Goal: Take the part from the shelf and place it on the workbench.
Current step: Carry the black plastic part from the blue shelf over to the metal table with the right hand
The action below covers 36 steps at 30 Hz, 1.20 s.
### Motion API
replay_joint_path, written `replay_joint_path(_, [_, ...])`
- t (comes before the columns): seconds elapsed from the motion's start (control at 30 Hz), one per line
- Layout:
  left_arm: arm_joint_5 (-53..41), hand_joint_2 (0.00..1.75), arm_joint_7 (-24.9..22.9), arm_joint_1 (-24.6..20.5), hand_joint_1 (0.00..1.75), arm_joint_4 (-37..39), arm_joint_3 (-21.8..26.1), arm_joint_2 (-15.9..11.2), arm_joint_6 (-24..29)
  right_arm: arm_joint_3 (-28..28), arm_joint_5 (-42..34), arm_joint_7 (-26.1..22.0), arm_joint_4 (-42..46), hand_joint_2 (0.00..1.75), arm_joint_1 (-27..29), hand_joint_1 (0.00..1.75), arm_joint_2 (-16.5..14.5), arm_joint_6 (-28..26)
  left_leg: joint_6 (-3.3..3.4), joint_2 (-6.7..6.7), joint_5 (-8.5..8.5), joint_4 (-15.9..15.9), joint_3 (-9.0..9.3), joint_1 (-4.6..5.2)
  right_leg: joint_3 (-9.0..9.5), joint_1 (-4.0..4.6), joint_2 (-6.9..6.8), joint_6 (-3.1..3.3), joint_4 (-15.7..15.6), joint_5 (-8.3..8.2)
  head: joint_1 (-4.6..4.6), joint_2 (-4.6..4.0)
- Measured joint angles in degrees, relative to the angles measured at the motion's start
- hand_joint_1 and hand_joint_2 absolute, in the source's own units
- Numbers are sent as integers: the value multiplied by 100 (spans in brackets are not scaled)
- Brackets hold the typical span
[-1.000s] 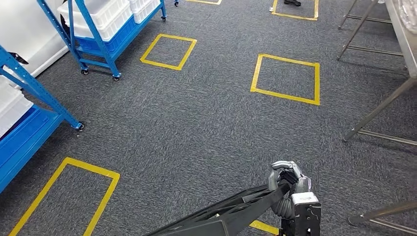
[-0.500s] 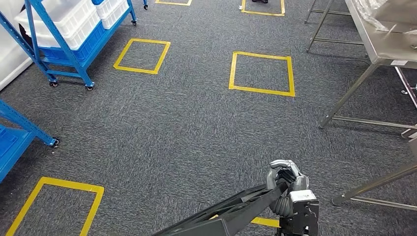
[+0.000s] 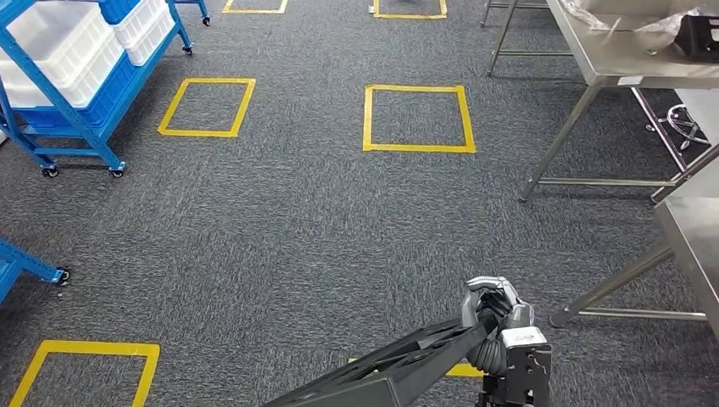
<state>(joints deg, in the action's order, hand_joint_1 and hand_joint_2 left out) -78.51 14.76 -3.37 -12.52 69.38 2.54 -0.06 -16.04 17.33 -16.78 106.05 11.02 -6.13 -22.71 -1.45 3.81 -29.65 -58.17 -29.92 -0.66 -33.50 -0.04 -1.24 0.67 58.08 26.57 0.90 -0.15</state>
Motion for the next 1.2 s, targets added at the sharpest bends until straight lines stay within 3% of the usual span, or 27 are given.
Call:
replay_joint_path(0.07, [-3, 175, 0, 6, 0, 0, -4, 5, -2, 3, -1, -1, -2, 175, -7, 175, -4, 1, -30, -210, -322, -537, -228, -18, 25, -16, 84, 66, -33, -15, 25, 0])
replay_joint_path(0.13, [-2, 175, -1, 26, 0, 0, -5, 3, -3, 7, -2, -1, -12, 175, -10, 175, -7, 2, -39, -311, -646, -1316, -611, -20, 27, -1, 188, 95, -28, -11, 44, 0])
replay_joint_path(0.17, [-2, 175, -1, 35, 0, 0, -5, 2, -3, 9, -1, -1, -20, 175, -9, 175, -7, 3, -39, -324, -683, -1550, -743, -20, 29, 7, 248, 99, -22, -9, 48, 0])
replay_joint_path(0.2, [-3, 175, -1, 40, 0, 0, -5, 2, -3, 12, 3, 1, -27, 175, -10, 175, -7, 5, -32, -330, -594, -1554, -771, -20, 33, 13, 311, 100, -13, -6, 49, 0])
replay_joint_path(0.27, [-6, 175, 1, 39, 0, 0, -7, 1, -3, 18, 20, 15, -33, 175, -23, 175, -7, 13, 0, -395, -160, -929, -526, -21, 45, 15, 437, 90, 13, 5, 49, 0])
replay_joint_path(0.33, [-10, 175, 4, 34, 0, 0, -7, -2, -5, 27, 40, 54, -35, 175, -64, 175, -5, 22, 42, -572, 124, -227, -231, -15, 29, 23, 550, 53, 55, 21, 47, 0])
replay_joint_path(0.4, [-15, 175, 11, 29, 0, 0, -8, -4, -15, 45, 68, 101, -37, 175, -121, 175, -4, 40, 82, -653, 141, -14, -149, 5, -14, 11, 641, -8, 74, 12, 47, 0])
replay_joint_path(0.47, [-19, 175, 20, 13, 0, 0, -11, -4, -34, 73, 110, 146, -38, 175, -162, 175, 1, 62, 148, -570, 184, 38, -135, 1, -40, -8, 686, -82, 70, -5, 45, 0])
replay_joint_path(0.53, [-22, 175, 33, -4, 0, 0, -17, -3, -52, 96, 150, 179, -42, 175, -213, 175, 8, 71, 229, -477, 238, 104, -117, -19, -140, 8, 506, -134, 276, 147, 19, 0])
replay_joint_path(0.6, [-26, 175, 42, 6, 0, 0, -20, -3, -63, 107, 187, 202, -58, 175, -280, 175, 14, 71, 270, -373, 255, 129, -117, -11, -450, 10, 256, -166, 924, 515, -13, 0])
replay_joint_path(0.63, [-28, 175, 42, 13, 0, 0, -20, -3, -68, 112, 209, 217, -70, 175, -303, 175, 19, 70, 273, -315, 252, 127, -123, -4, -638, -2, 202, -181, 1306, 678, -21, 0])
replay_joint_path(0.67, [-30, 175, 41, 18, 0, 0, -20, -3, -72, 120, 227, 231, -85, 175, -315, 175, 25, 69, 272, -261, 249, 125, -125, 2, -772, -15, 174, -192, 1576, 756, -21, 0])
replay_joint_path(0.7, [-33, 175, 41, 17, 0, 0, -20, -4, -74, 130, 243, 249, -100, 175, -324, 175, 34, 67, 270, -210, 243, 123, -124, 4, -808, -26, 159, -199, 1646, 722, -22, 0])
replay_joint_path(0.73, [-38, 175, 42, 13, 0, 0, -20, -4, -76, 139, 260, 266, -113, 175, -339, 175, 44, 65, 263, -163, 234, 120, -118, 4, -714, -32, 137, -199, 1464, 575, -23, 0])
replay_joint_path(0.8, [-53, 175, 43, 7, 0, 0, -20, -4, -74, 160, 296, 292, -127, 175, -398, 175, 62, 57, 232, -76, 207, 113, -89, 13, -284, -20, -17, -176, 656, 208, -23, 0])
replay_joint_path(0.87, [-65, 175, 44, 5, 0, 0, -20, -4, -72, 183, 325, 306, -130, 175, -469, 175, 77, 48, 178, -10, 176, 102, -63, 34, 7, 13, -143, -127, 92, 38, -16, 0])
replay_joint_path(0.97, [-68, 175, 46, -8, 0, 0, -20, -4, -69, 224, 340, 335, -132, 175, -519, 175, 101, 30, 79, 75, 146, 105, -33, 37, 30, 38, -48, -45, 2, 26, -12, 0])
replay_joint_path(1.03, [-70, 175, 50, -18, 0, 0, -21, 0, -66, 244, 362, 350, -128, 175, -547, 175, 108, 25, 19, -48, 24, -31, -70, 14, 53, 19, 37, 21, -40, 2, -8, 0])
replay_joint_path(1.07, [-71, 175, 52, -17, 0, 0, -21, 1, -64, 249, 376, 357, -127, 175, -567, 175, 110, 25, -1, -148, -118, -255, -168, 5, 63, 8, 78, 50, -56, -8, 3, 0])
replay_joint_path(1.13, [-70, 175, 54, -4, 0, 0, -21, -5, -62, 258, 406, 375, -128, 175, -597, 175, 114, 26, -10, -283, -475, -995, -527, 0, 59, 17, 174, 83, -55, -9, 25, 0])
replay_joint_path(1.2, [-70, 175, 53, 16, 0, 0, -20, -14, -63, 264, 433, 395, -133, 175, -603, 175, 125, 26, 1, -314, -594, -1529, -820, 0, 61, 36, 285, 94, -47, -6, 34, 0])
